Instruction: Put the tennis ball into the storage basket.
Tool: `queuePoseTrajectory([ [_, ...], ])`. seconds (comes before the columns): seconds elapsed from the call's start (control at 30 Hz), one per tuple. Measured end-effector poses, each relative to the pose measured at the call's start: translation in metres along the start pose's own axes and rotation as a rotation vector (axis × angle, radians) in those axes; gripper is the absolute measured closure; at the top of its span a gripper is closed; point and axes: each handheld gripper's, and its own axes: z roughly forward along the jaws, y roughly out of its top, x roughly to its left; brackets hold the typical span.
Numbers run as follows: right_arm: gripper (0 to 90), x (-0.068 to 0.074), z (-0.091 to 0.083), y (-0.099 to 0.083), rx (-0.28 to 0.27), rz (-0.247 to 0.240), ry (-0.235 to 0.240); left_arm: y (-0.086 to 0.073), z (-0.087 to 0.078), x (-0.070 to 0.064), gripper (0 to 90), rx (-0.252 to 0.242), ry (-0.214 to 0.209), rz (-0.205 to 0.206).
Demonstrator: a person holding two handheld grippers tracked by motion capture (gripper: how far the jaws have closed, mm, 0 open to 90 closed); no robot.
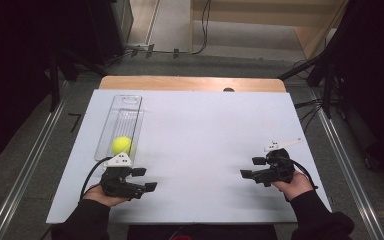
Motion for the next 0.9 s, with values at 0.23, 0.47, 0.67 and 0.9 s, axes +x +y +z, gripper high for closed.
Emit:
queuePoseTrajectory([
  [0.23, 19.9, -0.003, -0.004, -0.007, -0.003, 0.010, -0.005, 0.000, -0.001, 0.000, 29.2, 0.001, 0.000, 0.001],
  [0.47, 19.9, -0.007, -0.004, -0.013, 0.001, 0.021, -0.015, 0.000, -0.001, 0.001, 29.1, 0.000, 0.000, 0.001],
  [0.67, 19.9, -0.007, -0.002, -0.012, 0.007, 0.018, -0.010, 0.000, 0.000, 0.000, 29.1, 0.001, -0.001, 0.001],
  [0.9, 19.9, -0.007, -0.002, -0.012, 0.008, 0.016, -0.010, 0.000, 0.000, 0.000, 29.1, 0.003, -0.001, 0.004],
])
